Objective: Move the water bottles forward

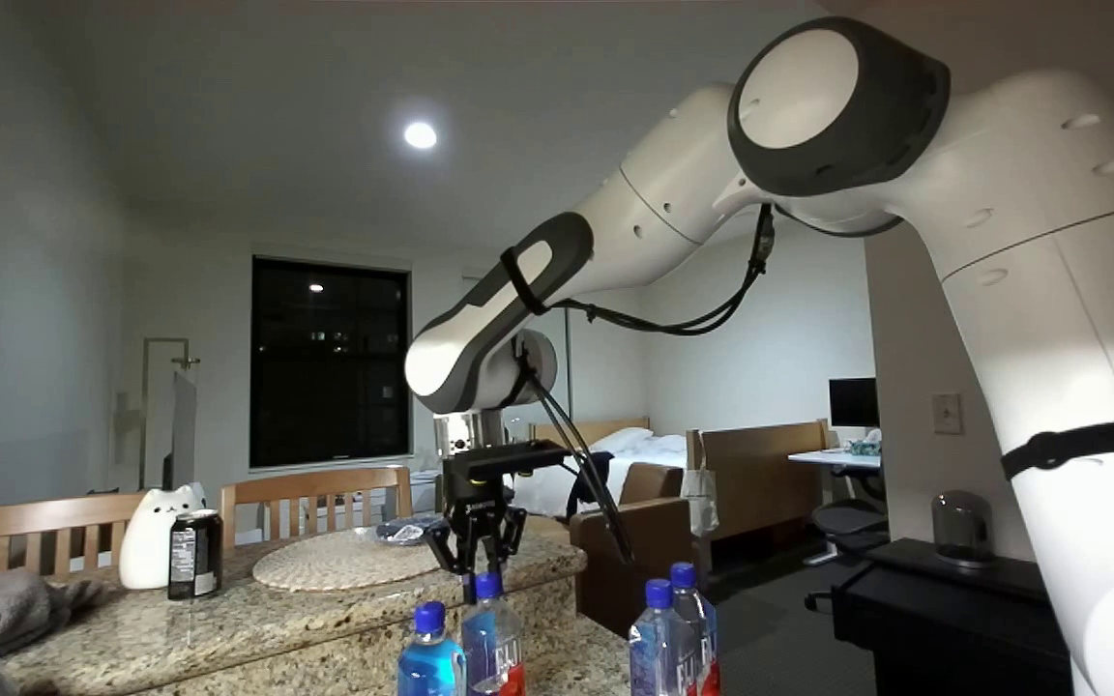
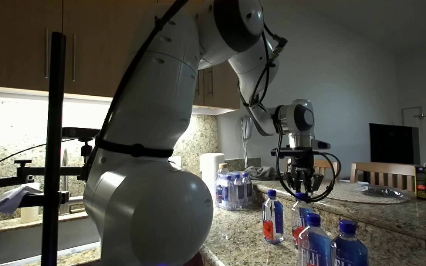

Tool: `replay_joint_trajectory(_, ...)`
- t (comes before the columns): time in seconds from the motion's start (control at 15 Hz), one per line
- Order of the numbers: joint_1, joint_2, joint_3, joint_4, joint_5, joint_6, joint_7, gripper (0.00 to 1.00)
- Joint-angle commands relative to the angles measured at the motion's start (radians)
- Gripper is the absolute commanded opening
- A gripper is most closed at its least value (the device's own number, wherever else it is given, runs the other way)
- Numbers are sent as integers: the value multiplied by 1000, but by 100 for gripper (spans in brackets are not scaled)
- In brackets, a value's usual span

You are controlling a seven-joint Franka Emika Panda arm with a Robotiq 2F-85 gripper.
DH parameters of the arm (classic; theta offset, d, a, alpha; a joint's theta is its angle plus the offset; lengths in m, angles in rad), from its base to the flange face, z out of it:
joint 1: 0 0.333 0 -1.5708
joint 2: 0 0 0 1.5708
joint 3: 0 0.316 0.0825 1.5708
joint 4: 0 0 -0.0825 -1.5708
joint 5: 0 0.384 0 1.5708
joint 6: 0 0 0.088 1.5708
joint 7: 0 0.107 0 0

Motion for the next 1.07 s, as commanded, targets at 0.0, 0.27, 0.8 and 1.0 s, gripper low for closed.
replay_joint_trajectory(0.0, -4, -31, -3, -44, 3, 7, -30, 13)
replay_joint_trajectory(0.27, -9, -64, -7, -54, 8, -8, -25, 13)
replay_joint_trajectory(0.8, -31, -232, -26, -174, 69, -16, -40, 14)
replay_joint_trajectory(1.0, -41, -314, -37, -246, 116, -32, -55, 14)
